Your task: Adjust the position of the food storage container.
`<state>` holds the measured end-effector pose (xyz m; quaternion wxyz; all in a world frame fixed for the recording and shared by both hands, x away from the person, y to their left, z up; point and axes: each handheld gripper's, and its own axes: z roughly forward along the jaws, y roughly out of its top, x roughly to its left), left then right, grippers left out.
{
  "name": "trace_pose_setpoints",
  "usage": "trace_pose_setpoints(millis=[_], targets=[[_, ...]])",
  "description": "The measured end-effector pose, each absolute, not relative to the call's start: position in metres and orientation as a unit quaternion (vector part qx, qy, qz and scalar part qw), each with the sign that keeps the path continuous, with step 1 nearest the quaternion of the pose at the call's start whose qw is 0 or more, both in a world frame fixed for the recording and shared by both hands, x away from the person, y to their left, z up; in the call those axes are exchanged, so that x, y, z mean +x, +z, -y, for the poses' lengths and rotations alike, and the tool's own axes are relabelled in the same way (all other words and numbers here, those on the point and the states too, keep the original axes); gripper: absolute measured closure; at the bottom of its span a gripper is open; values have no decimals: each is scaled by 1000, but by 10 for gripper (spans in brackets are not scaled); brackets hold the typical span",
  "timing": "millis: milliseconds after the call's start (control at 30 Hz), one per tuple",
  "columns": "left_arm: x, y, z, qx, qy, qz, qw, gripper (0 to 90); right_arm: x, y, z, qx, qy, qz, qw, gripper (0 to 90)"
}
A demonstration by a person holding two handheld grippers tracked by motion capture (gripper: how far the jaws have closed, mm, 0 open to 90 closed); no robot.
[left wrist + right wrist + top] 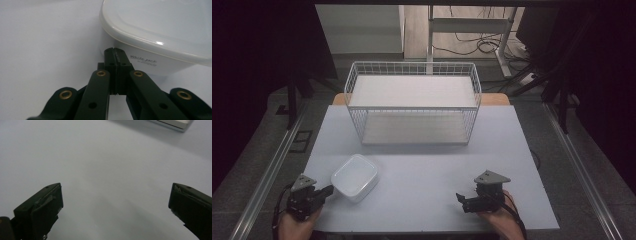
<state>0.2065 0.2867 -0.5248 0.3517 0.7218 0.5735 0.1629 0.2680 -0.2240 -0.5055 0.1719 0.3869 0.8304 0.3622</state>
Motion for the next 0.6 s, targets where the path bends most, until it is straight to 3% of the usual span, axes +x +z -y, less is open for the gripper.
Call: trace_pose_setpoints(millis=[300, 400, 600], targets=[[235, -530, -283, 723, 150, -574, 355, 899, 286, -503, 191, 368, 365, -846, 125, 14], [243, -533, -285, 722, 142, -575, 357, 899, 294, -503, 179, 354, 364, -853, 119, 84], [259, -535, -288, 719, 137, -577, 362, 899, 312, -501, 151, 329, 380, -857, 110, 340]])
